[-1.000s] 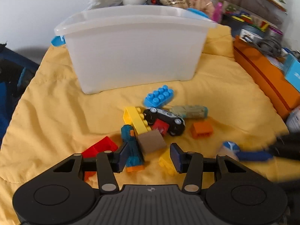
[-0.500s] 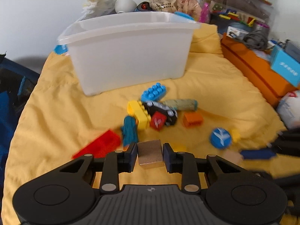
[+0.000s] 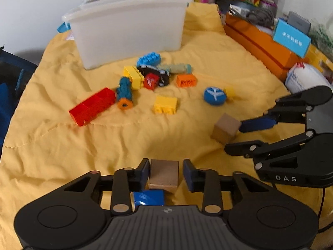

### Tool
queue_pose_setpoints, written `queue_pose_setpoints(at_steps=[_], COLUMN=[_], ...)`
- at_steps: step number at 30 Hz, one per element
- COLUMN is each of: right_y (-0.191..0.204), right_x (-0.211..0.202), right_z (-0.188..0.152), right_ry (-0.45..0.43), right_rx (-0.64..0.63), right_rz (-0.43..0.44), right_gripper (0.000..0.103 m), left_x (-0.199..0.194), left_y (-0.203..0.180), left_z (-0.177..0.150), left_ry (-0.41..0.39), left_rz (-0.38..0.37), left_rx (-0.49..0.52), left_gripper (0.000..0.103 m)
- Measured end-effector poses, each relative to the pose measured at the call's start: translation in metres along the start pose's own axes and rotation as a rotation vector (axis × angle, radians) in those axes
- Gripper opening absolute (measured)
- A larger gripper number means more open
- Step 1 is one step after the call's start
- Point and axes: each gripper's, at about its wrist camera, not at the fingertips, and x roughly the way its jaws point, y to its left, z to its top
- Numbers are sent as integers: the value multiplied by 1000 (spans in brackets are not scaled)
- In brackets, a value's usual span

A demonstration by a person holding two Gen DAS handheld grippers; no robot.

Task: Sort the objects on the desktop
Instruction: 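Grasp a brown cube with left tool while right tool grasps another brown cube, then carry both brown cubes over the white bin and open both tools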

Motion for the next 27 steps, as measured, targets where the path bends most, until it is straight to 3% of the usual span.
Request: queue_pose_setpoints(at_steps=[14,16,17,18,27], right_y=[-5,-5,-4,-4,-9], right_x=[10,10,10,10,-2], right_z=[0,0,1,1,19], right_ry=[-9,-8,-9,-8,-45], right_rx=[86,85,82,78,82], right_rz=[-13,-16,-16,-17,-34], right_gripper=[46,44,38,32,32], left_x=[6,6,5,3,-16], left_y=[5,7,7,8,15], left_z=[-15,-18,-18,-18,14], left_ry=[6,-11,-18,-23,-75], left_rz=[-14,-21,-28,-36,-65], left_rx=[-1,0,-3,-8,0], left_gripper=[40,33,33,32,32])
